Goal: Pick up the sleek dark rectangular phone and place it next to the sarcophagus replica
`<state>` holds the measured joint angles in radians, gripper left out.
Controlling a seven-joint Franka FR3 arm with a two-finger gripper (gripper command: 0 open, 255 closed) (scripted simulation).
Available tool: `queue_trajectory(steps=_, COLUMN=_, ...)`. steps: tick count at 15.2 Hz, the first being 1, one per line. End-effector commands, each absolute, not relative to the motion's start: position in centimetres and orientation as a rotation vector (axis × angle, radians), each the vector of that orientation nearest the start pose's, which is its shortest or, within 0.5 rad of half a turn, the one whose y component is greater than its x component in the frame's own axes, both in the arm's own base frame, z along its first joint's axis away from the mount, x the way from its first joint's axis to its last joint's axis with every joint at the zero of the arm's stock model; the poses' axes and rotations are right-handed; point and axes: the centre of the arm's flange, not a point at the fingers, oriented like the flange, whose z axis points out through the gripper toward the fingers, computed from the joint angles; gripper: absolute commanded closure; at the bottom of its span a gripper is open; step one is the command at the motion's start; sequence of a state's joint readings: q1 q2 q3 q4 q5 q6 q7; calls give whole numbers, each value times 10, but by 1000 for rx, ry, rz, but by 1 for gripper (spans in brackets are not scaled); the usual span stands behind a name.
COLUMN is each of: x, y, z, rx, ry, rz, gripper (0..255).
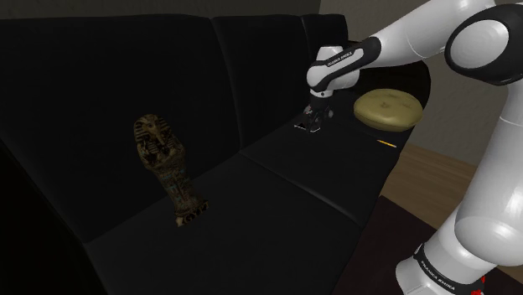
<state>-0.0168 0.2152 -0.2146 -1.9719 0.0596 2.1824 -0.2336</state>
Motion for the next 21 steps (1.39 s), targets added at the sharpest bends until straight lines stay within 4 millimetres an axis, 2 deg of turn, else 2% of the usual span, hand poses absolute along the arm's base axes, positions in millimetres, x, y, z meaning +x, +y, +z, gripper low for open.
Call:
queue_trajectory(steps=1, x=582, y=-131, z=375, rx=-3138, ry=43, rz=-2, gripper=255)
queue_trajectory(steps=21, x=582, y=-131, z=480, rx=-3138, ry=43, rz=-2, gripper=255)
